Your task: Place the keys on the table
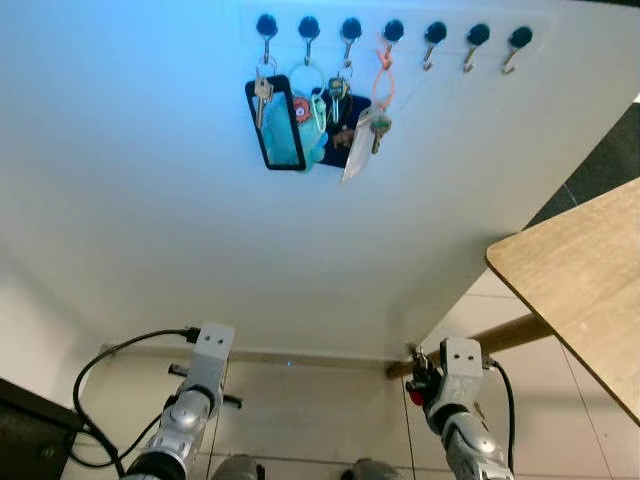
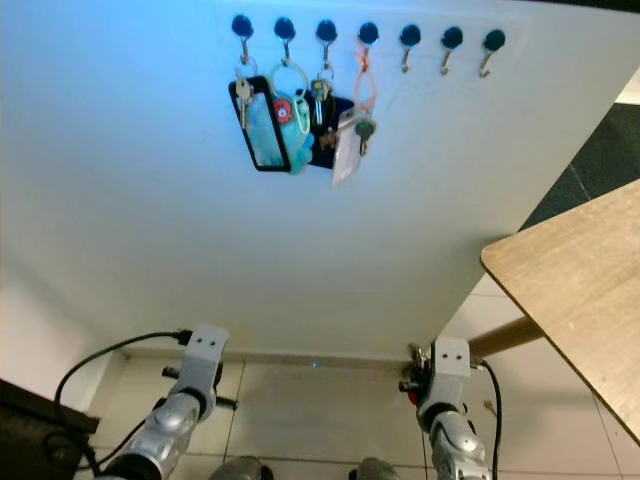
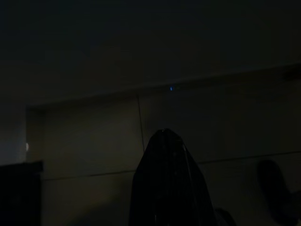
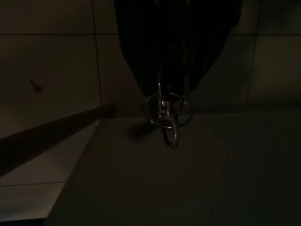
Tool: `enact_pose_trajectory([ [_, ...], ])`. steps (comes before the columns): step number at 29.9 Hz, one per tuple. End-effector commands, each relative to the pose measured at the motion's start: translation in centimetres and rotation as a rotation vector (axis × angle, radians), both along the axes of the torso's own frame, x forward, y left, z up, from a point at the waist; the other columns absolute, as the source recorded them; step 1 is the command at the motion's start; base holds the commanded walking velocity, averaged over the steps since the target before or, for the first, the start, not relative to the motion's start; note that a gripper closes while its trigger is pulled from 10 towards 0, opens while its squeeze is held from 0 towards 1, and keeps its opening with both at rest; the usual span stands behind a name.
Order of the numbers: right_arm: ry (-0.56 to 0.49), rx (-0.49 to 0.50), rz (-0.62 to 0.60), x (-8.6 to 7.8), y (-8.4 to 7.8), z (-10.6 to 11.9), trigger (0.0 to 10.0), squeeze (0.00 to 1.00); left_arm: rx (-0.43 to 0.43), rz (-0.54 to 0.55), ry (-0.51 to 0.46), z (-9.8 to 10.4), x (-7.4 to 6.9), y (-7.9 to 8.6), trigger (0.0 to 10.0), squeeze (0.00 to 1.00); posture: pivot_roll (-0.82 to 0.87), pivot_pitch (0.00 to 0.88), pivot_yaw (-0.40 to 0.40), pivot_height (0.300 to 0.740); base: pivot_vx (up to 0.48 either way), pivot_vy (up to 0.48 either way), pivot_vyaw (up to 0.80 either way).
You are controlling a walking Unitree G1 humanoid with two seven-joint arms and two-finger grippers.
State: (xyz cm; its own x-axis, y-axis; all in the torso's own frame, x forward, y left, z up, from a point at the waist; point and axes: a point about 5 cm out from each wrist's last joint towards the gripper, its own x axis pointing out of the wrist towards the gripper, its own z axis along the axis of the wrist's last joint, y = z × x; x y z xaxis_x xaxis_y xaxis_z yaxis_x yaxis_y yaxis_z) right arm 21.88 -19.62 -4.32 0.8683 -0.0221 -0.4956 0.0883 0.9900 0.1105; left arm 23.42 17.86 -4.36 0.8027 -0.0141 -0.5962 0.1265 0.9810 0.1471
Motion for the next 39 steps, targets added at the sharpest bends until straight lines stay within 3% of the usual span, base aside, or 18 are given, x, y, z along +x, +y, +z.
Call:
enact_pose_trajectory([
  [1, 0.02, -0.002, -0.023, -0.5, -0.6, -0.4, 10.0, 0.0, -0.007, 0.015, 0.016, -0.4, -0.5, 0.3, 10.0, 0.0, 0.05, 0.025, -0.034, 0.74, 0.0, 0.0, 0.0],
  [5, 0.073, -0.038, -0.024, -1.3, -0.9, -1.2, 10.0, 0.0, -0.025, 0.026, 0.035, -0.8, -0.7, 0.4, 10.0, 0.0, 0.06, 0.001, -0.038, 0.74, 0.0, 0.0, 0.0],
  [13, 0.062, -0.068, -0.009, -1.2, -0.9, -1.1, 10.0, 0.0, -0.043, 0.026, 0.044, -0.9, -0.8, 0.5, 10.0, 0.0, 0.05, 0.0, -0.034, 0.74, 0.0, 0.0, 0.0],
  [23, 0.04, -0.077, 0.039, -0.5, -0.8, -0.8, 10.0, 0.0, 0.006, -0.035, 0.075, -1.1, -0.8, 0.3, 10.0, 0.0, 0.04, 0.0, -0.02, 0.74, 0.0, 0.0, 0.0],
  [30, 0.125, -0.047, 0.077, -1.9, 0.1, -2.0, 10.0, 0.0, 0.033, -0.049, 0.131, -1.9, -1.8, 0.6, 10.0, 0.0, 0.04, 0.0, -0.017, 0.74, 0.0, 0.0, 0.0],
  [39, 0.148, -0.052, 0.066, -2.7, 0.0, -2.4, 10.0, 0.0, 0.012, -0.04, 0.13, -1.9, -1.8, 0.5, 10.0, 0.0, 0.04, 0.0, -0.017, 0.74, 0.0, 0.0, 0.0],
])
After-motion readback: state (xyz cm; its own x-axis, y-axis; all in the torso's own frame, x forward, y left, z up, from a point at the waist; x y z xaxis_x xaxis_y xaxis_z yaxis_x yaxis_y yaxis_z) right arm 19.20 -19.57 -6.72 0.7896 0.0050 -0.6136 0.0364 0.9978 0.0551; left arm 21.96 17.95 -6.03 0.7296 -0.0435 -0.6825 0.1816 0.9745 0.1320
